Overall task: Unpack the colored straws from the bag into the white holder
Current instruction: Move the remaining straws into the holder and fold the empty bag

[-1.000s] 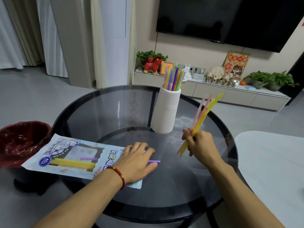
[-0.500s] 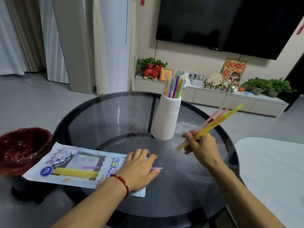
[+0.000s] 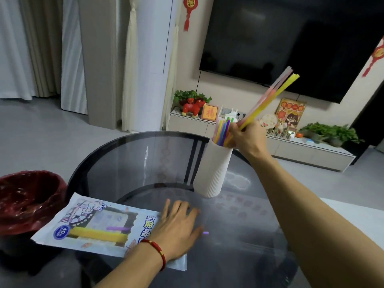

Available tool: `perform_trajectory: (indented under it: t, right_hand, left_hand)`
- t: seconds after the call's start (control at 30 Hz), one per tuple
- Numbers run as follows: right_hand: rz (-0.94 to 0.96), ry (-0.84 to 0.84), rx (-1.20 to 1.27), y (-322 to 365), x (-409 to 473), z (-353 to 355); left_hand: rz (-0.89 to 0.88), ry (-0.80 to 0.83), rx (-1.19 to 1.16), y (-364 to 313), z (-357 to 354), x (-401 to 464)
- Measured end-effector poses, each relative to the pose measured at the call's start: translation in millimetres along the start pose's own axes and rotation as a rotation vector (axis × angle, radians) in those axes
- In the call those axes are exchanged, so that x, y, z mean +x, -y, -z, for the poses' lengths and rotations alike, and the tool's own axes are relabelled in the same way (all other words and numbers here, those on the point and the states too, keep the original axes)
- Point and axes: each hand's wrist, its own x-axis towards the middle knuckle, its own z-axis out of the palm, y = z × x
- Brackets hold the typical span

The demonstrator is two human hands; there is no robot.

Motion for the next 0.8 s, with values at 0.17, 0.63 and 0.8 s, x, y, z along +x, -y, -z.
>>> perform_trajectory:
  t: [0.17,0.63,0.8]
  right_hand:
    - [-0.136,0.103,-0.112,4.1,11.4,-6.0]
    - [0.289,0.282,-0.362,8.5,10.9,4.2]
    - [0.394,0.192,-0.363,-1.2,-2.2,-2.8]
  left_hand:
    - [0.047,0.025,-0.053,3.6,5.7,-1.6]
    - [-0.017,0.173,0.005,13.7,18.5,-6.3]
    - [-0.070,0.323,0.031,21.9,26.2,-15.3]
